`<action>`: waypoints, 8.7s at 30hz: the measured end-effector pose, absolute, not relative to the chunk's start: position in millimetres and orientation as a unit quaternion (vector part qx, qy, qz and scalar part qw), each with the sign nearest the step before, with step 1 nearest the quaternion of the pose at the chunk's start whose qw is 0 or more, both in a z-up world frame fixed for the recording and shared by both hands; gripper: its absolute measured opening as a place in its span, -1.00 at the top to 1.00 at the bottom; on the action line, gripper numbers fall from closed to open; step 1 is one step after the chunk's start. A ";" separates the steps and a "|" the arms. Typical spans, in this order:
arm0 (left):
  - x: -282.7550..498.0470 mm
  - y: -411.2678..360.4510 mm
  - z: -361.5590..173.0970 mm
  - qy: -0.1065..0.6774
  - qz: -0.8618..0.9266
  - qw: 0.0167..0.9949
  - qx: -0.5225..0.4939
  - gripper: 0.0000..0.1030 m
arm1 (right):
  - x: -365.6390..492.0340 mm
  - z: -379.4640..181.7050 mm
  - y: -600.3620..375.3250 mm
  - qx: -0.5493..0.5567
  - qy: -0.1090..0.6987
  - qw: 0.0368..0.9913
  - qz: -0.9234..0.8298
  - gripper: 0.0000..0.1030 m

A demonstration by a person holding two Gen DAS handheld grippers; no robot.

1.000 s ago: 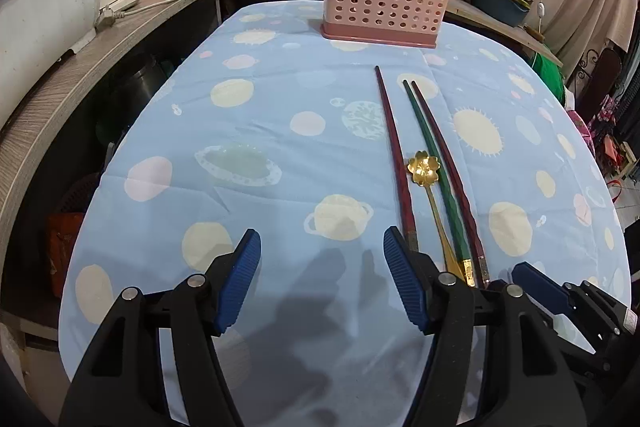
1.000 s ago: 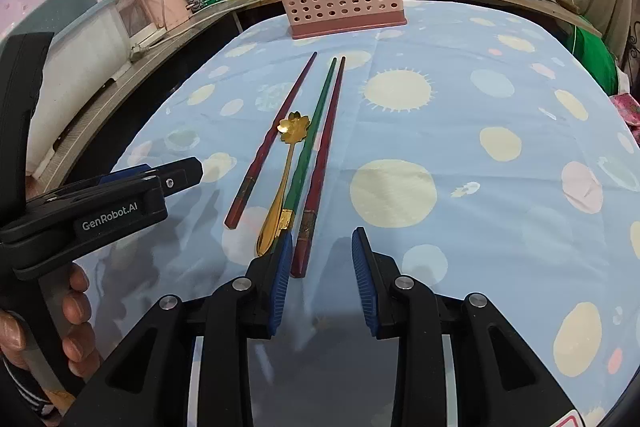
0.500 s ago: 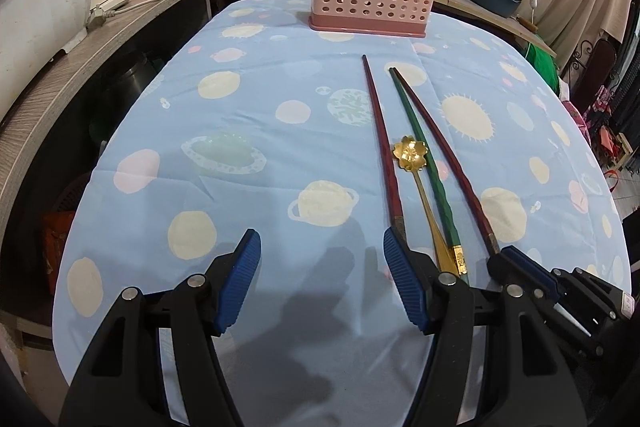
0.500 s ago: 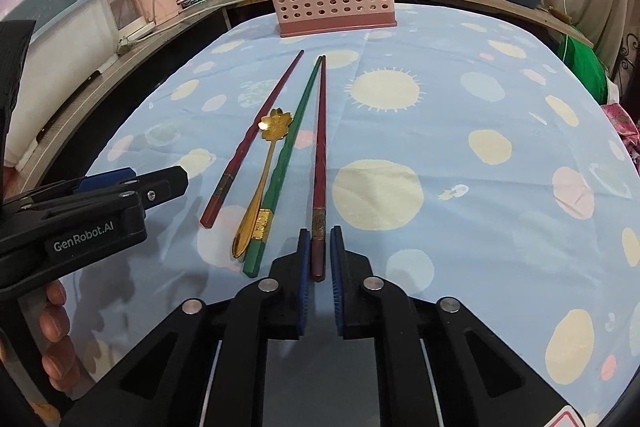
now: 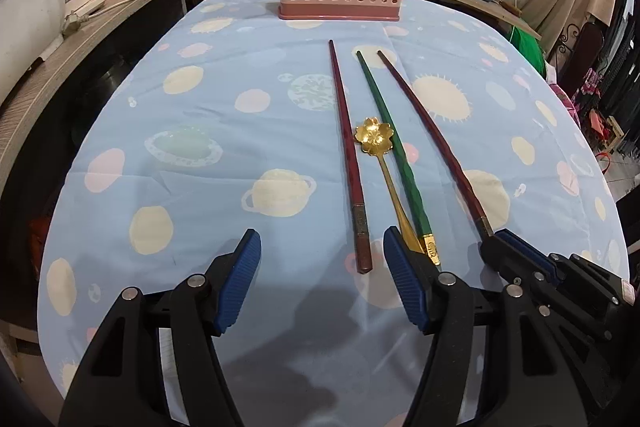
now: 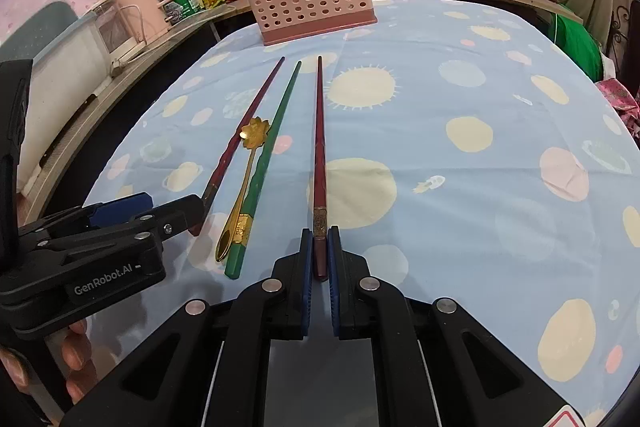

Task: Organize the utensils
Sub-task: 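Grasp a dark red chopstick with right tool while left tool grasps another, then carry both dark red chopsticks up and lower them into the pink basket, then open both tools to release the dark red chopsticks into the basket, then grasp the green chopstick with right tool while left tool grasps the gold spoon, then carry green chopstick and gold spoon up and lower them toward the basket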

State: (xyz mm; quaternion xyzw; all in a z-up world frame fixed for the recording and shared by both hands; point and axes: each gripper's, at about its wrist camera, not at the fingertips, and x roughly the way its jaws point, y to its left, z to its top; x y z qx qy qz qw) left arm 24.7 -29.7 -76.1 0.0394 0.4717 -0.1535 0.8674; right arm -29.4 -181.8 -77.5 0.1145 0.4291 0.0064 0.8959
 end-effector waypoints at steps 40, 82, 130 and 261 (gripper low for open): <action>21.4 -34.6 -32.5 0.443 -0.162 0.881 0.032 0.86 | -39.1 -11.9 -199.4 0.147 0.356 0.923 0.009 0.87; 184.3 -29.5 243.0 0.222 -0.146 0.963 -0.054 0.86 | 121.8 216.1 -255.7 0.171 0.122 0.978 0.004 0.87; 245.4 -41.5 168.1 0.256 -0.112 0.960 -0.033 0.02 | 189.4 145.0 -248.6 0.171 0.202 0.964 0.000 0.76; 13.0 -47.0 -31.8 0.448 -0.179 0.876 0.020 0.80 | -41.1 -32.4 -214.3 0.172 0.369 0.913 -0.014 0.86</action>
